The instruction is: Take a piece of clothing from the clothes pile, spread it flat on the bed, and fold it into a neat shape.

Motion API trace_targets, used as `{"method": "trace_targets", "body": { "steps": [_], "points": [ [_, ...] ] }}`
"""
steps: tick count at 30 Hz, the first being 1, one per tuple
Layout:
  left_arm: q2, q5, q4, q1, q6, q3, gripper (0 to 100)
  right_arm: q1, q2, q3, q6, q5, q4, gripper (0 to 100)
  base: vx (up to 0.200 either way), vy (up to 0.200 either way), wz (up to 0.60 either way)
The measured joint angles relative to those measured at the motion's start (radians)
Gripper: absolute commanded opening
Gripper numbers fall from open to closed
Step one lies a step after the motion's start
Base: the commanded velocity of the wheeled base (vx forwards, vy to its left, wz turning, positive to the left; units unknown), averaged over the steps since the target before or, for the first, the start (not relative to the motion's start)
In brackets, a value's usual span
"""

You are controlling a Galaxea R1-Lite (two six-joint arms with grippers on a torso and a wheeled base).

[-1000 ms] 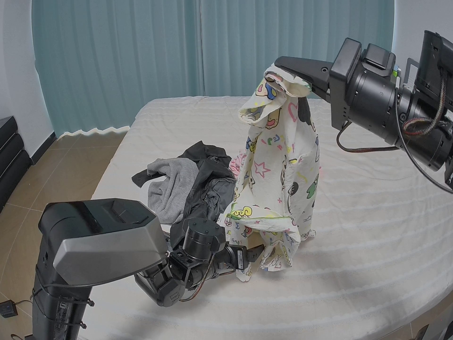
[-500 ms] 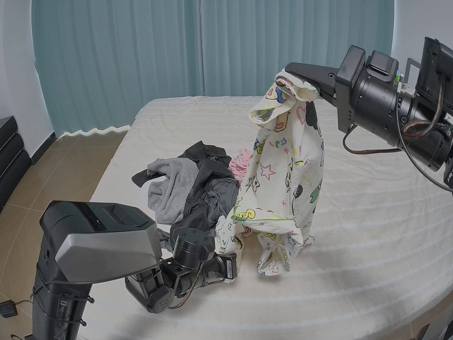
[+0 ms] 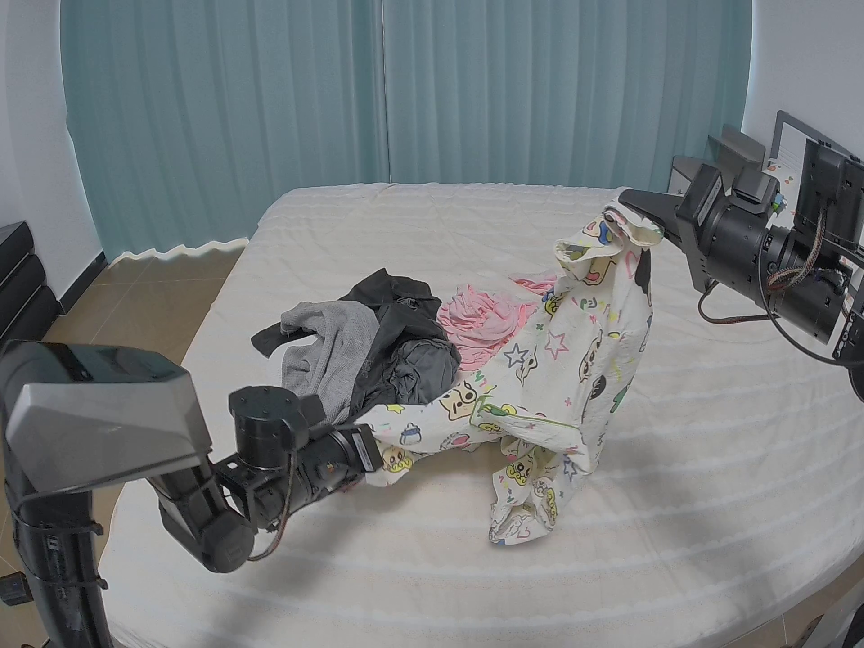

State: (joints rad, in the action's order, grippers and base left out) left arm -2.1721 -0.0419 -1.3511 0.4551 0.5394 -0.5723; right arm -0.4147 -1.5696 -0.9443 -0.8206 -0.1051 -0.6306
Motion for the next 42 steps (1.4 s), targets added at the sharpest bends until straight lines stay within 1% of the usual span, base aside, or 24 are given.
{"method": "trace_targets", "body": {
  "steps": [3,7,13,16,19,24,29,36,38,42],
  "points": [
    [0.070,0.000,0.034,-0.028,0.017,-0.014,0,0.039,-0.007,0.008,0.004,-0.003,0.000,0,0.000,0.000,0.00],
    [0.166,0.000,0.146,-0.053,0.031,-0.072,0,0.084,-0.026,0.015,0.023,-0.004,0.000,0,0.000,0.000,0.00],
    [0.261,0.006,0.249,-0.063,0.079,-0.209,0,0.114,-0.065,-0.008,0.046,0.004,-0.041,0,0.000,0.000,0.00],
    [0.300,0.042,0.302,-0.061,0.092,-0.255,0,0.118,-0.083,-0.036,0.053,0.016,-0.080,0,0.000,0.000,0.00],
    [0.342,0.078,0.314,-0.059,0.098,-0.287,0,0.118,-0.099,-0.066,0.074,0.026,-0.116,0,0.000,0.000,0.00],
    [0.413,0.083,0.323,-0.053,0.098,-0.316,0,0.118,-0.116,-0.104,0.117,0.040,-0.190,0,0.000,0.000,0.00],
    [0.459,0.087,0.320,-0.048,0.087,-0.362,0,0.113,-0.121,-0.150,0.123,0.054,-0.252,0,0.000,0.000,0.00],
    [0.496,0.111,0.314,-0.029,0.070,-0.371,0,0.085,-0.102,-0.176,0.124,0.061,-0.260,0,0.000,0.000,0.00],
    [0.503,0.130,0.315,-0.020,0.066,-0.354,0,0.074,-0.095,-0.162,0.123,0.067,-0.259,0,0.000,0.000,0.00],
    [0.507,0.195,0.316,-0.009,0.056,-0.329,0,0.061,-0.089,-0.123,0.117,0.088,-0.263,0,0.000,0.000,0.00]
  ]
}}
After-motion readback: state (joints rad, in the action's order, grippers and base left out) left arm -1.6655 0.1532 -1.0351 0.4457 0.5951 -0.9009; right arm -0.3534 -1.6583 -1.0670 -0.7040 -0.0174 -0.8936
